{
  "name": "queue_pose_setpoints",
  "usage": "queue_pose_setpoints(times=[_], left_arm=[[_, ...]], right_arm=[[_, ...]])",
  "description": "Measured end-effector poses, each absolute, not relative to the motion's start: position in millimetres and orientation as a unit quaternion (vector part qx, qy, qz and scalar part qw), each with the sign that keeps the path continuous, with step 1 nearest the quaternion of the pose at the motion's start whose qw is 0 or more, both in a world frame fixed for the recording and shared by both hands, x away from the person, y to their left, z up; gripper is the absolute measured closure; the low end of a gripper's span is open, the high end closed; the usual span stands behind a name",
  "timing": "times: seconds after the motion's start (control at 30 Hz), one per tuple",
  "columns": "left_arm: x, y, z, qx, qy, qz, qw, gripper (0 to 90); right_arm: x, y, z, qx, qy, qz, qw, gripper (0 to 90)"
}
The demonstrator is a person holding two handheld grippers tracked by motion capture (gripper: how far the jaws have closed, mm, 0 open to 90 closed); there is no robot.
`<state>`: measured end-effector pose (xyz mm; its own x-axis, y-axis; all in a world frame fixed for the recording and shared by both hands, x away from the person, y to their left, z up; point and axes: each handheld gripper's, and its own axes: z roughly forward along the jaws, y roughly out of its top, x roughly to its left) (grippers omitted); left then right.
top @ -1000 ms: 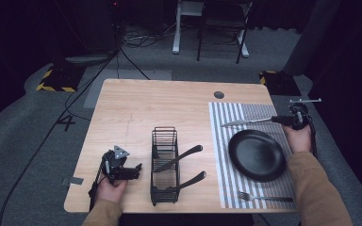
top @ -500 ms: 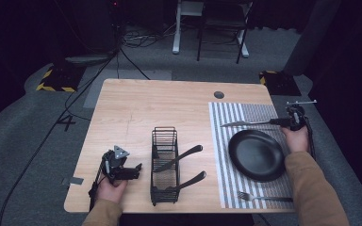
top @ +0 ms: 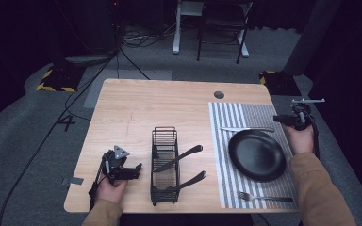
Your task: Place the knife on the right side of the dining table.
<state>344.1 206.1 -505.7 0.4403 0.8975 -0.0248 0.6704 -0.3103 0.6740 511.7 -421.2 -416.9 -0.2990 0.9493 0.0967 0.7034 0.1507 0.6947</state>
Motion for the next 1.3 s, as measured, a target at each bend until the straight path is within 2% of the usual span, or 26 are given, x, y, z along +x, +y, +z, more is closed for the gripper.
queue_pose_setpoints(times=[0.37, 0.6, 1.07, 1.3], left_arm=[[344, 206, -506, 0.789, 0.497, 0.181, 0.313, 7.6], [344, 206, -506, 0.789, 0.497, 0.181, 0.313, 7.6], [344, 206, -506, 0.789, 0.497, 0.181, 0.313, 7.6], [344, 206, -506, 0.789, 0.497, 0.181, 0.313, 7.6]], right_arm=[[487, -420, -391, 0.533, 0.743, 0.352, 0.2, 56.7], [456, -415, -371, 0.5, 0.752, 0.38, 0.201, 51.4], [390, -424, -355, 0.447, 0.765, 0.422, 0.19, 43.8], [361, -431, -360, 0.438, 0.772, 0.425, 0.176, 40.5]])
